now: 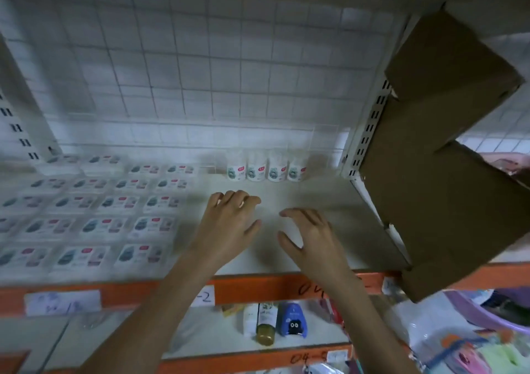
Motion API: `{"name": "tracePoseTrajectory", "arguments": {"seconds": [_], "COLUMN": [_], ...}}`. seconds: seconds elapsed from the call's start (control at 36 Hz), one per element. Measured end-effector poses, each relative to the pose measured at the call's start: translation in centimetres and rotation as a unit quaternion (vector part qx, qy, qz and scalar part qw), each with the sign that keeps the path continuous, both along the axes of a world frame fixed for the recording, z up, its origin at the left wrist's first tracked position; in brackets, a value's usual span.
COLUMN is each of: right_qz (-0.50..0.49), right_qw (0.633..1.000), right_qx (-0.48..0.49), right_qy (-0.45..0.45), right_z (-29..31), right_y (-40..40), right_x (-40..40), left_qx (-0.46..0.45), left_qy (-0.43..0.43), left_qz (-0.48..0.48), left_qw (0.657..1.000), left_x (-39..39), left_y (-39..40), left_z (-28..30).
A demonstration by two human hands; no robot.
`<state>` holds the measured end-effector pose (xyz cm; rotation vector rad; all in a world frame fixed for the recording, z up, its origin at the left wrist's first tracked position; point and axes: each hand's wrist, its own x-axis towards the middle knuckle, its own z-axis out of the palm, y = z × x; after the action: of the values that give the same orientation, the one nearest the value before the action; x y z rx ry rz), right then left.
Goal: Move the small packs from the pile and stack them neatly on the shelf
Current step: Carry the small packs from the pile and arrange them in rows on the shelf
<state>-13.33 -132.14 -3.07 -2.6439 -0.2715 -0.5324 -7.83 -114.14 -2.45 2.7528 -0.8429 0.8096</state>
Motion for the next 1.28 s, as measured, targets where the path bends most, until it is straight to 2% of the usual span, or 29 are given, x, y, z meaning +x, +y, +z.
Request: {"name": "tracePoseTrajectory", "arguments": {"seconds": [0.11,0.28,0.47,0.67,0.81,1.0,1.11,1.28], "right_qz": [0.054,0.143,0.260,0.374,0.431,0.479,0.472,0.425], "right_qw": [0.998,0.986,0.963,0.926,0.900,0.874,0.878,0.903], "right_qx": [-0.034,-0.070,-0.071,-0.049,-0.068,-0.075,-0.074,-0.064], "right_qy": [-0.006,-0.046,-0.022,-0.006,0.016,0.031,0.028,0.020], "right_z": [-0.5,-1.3,-2.7,-3.2,-3.0,-2.6,-2.1,0.0], "right_y": [2.1,5.7,12.2,19.4,24.6,32.6,38.4,46.7], "right_x": [-3.1,-7.5,-12.9,-16.9,-17.8,-16.2,-14.5,-11.3], "left_qx": [-0.012,-0.027,0.002,-0.028,-0.042,-0.098,-0.122,-0.112], "left_qy": [0.010,0.043,0.126,0.132,0.131,0.115,0.101,0.118], "left_qz": [0.044,0.183,0.333,0.453,0.505,0.516,0.496,0.459], "left_qw": [0.999,0.982,0.934,0.881,0.852,0.843,0.854,0.873], "left_x": [-4.6,-13.0,-23.4,-32.5,-35.6,-35.1,-33.8,-31.0], "left_y": [1.8,6.4,13.4,20.3,25.1,32.5,38.9,48.9], "left_z": [-1.4,-2.5,-3.9,-3.4,-2.9,-2.6,-2.1,-0.5]}}
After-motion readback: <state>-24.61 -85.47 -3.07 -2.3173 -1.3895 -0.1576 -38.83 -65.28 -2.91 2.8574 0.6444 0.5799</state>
